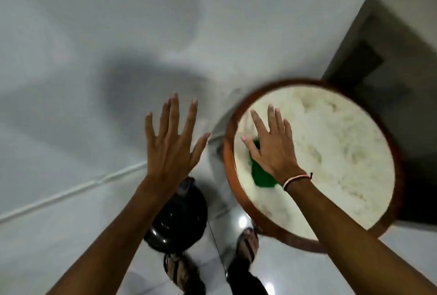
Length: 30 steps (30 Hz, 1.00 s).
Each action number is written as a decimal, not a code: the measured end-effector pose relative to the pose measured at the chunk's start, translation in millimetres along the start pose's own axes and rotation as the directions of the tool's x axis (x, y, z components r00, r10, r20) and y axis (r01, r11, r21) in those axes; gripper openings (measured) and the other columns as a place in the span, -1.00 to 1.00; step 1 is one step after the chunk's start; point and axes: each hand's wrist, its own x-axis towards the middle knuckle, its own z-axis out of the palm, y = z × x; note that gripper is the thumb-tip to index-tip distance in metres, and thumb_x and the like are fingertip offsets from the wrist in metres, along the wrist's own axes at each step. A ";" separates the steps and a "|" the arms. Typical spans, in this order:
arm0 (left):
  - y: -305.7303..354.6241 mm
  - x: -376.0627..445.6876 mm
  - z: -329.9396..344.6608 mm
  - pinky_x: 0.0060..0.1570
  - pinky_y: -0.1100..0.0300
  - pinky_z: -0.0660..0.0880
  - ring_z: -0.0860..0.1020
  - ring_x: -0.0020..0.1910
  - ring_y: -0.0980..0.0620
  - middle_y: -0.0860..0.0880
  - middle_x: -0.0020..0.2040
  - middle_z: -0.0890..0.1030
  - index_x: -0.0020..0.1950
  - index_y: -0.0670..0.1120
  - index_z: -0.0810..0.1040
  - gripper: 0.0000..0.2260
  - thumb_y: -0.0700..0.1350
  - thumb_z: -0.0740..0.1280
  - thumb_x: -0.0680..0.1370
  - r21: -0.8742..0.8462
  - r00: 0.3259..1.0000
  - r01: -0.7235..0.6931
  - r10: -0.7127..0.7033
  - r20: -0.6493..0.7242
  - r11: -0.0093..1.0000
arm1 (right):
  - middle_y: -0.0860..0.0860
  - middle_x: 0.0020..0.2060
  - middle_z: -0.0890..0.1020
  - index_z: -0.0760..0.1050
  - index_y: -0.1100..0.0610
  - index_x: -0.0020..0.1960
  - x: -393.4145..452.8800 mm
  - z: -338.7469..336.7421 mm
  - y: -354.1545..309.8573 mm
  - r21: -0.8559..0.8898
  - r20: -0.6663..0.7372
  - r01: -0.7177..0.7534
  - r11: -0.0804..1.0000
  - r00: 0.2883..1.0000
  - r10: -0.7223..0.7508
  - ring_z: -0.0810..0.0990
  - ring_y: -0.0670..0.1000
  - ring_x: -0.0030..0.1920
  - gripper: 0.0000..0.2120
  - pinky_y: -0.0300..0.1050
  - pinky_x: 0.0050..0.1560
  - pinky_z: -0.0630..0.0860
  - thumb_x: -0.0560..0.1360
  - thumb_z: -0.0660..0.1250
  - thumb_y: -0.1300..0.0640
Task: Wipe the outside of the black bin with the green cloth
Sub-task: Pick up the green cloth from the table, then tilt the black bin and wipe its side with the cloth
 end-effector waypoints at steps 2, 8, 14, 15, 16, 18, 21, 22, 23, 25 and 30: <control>12.7 -22.6 70.5 0.62 -0.40 0.24 0.30 0.70 -0.31 -0.29 0.74 0.17 0.77 -0.03 0.17 -0.31 0.31 -0.05 0.72 -0.013 0.985 0.016 -0.014 0.175 1.000 | 0.29 0.71 0.00 0.04 -0.02 0.70 -8.4 62.8 33.1 -0.042 0.155 -0.053 0.998 0.986 0.058 0.01 0.35 0.71 -0.33 0.36 0.67 0.09 0.69 0.11 -0.25; -0.9 -66.8 241.7 0.63 -0.41 0.17 0.26 0.71 -0.32 -0.31 0.75 0.15 0.78 -0.04 0.17 -0.34 0.26 0.02 0.74 -0.022 0.934 -0.007 0.014 0.357 1.000 | 0.33 0.62 0.27 0.35 0.01 0.58 -19.0 162.6 78.0 -0.015 -0.074 -0.093 0.996 0.993 0.091 0.30 0.40 0.58 -0.40 0.27 0.54 0.26 0.62 0.28 -0.23; -32.1 -71.3 365.1 0.69 -0.31 0.03 0.08 0.77 -0.26 -0.28 0.77 0.02 0.80 0.05 0.02 -0.34 0.28 0.07 0.76 -0.025 0.828 0.110 -0.077 0.556 0.994 | 0.37 0.39 0.50 0.55 0.16 0.41 -30.5 191.5 79.8 0.217 -0.293 -0.058 0.974 0.948 0.122 0.48 0.42 0.36 -0.51 0.00 0.35 0.37 0.51 0.39 0.05; -36.8 -68.7 378.0 0.69 -0.30 0.05 0.11 0.76 -0.26 -0.28 0.76 0.08 0.79 0.05 0.09 -0.34 0.30 0.08 0.75 -0.022 0.811 0.141 -0.103 0.575 0.990 | 0.37 0.38 0.50 0.56 0.19 0.40 -32.6 188.0 77.6 0.259 -0.294 -0.054 0.964 0.947 0.132 0.48 0.40 0.37 -0.51 -0.07 0.34 0.36 0.49 0.40 0.10; -41.4 -67.2 388.4 0.67 -0.29 0.10 0.18 0.73 -0.28 -0.28 0.72 0.18 0.75 0.03 0.21 -0.36 0.31 0.11 0.74 -0.010 0.790 0.163 -0.125 0.600 0.987 | 0.38 0.38 0.50 0.57 0.20 0.39 -35.7 182.6 73.1 0.290 -0.300 -0.041 0.956 0.945 0.132 0.48 0.36 0.38 -0.52 -0.09 0.37 0.37 0.48 0.40 0.15; -49.5 -70.8 403.3 0.57 -0.26 0.29 0.41 0.55 -0.33 -0.29 0.55 0.40 0.58 -0.07 0.47 -0.43 0.29 0.19 0.72 -0.017 0.788 0.197 -0.148 0.597 0.980 | 0.37 0.38 0.49 0.53 0.09 0.38 -45.5 175.7 60.6 0.338 -0.309 0.039 0.940 0.948 0.072 0.47 0.22 0.44 -0.58 -0.06 0.45 0.43 0.52 0.38 0.19; -63.3 -96.5 405.5 0.38 -0.23 0.43 0.52 0.35 -0.36 -0.31 0.35 0.51 0.39 -0.21 0.58 -0.51 0.18 0.27 0.71 -0.123 0.842 0.256 -0.159 0.515 0.959 | 0.26 0.44 0.49 0.38 -0.13 0.38 -72.3 165.7 15.7 0.492 -0.303 0.128 0.861 0.952 0.032 0.53 0.12 0.46 -0.59 -0.20 0.44 0.44 0.60 0.37 0.15; -67.3 -108.8 401.4 0.33 -0.23 0.45 0.52 0.32 -0.37 -0.32 0.32 0.52 0.35 -0.22 0.59 -0.53 0.16 0.29 0.71 -0.158 0.859 0.268 -0.162 0.486 0.950 | 0.27 0.44 0.49 0.39 -0.11 0.37 -81.0 165.3 -2.3 0.527 -0.331 0.153 0.836 0.943 0.036 0.54 0.12 0.45 -0.58 -0.23 0.43 0.44 0.60 0.39 0.18; -73.2 -124.0 396.4 0.29 -0.23 0.47 0.53 0.30 -0.37 -0.32 0.29 0.53 0.31 -0.24 0.60 -0.55 0.14 0.31 0.71 -0.189 0.867 0.291 -0.175 0.466 0.938 | 0.29 0.42 0.49 0.42 -0.06 0.36 -89.4 169.0 -20.8 0.545 -0.358 0.179 0.819 0.933 0.034 0.54 0.13 0.42 -0.56 -0.28 0.41 0.43 0.57 0.42 0.25; -93.9 -163.3 385.1 0.21 -0.22 0.51 0.54 0.25 -0.37 -0.31 0.23 0.55 0.23 -0.24 0.63 -0.57 0.14 0.32 0.70 -0.234 0.873 0.353 -0.229 0.431 0.906 | 0.27 0.33 0.49 0.48 0.09 0.34 -103.7 192.3 -58.6 0.580 -0.375 0.210 0.787 0.927 0.029 0.54 0.12 0.35 -0.53 -0.34 0.37 0.43 0.50 0.46 0.39; -151.7 -267.0 356.4 0.11 -0.05 0.48 0.50 0.18 -0.22 -0.18 0.17 0.52 0.14 -0.19 0.62 -0.61 0.13 0.27 0.68 -0.367 0.892 0.447 -0.375 0.252 0.816 | 0.12 0.26 0.59 0.57 0.20 0.38 -129.3 308.9 -116.5 0.760 0.121 -0.208 0.616 0.976 0.180 0.62 0.12 0.27 -0.61 -0.06 0.38 0.55 0.56 0.49 0.28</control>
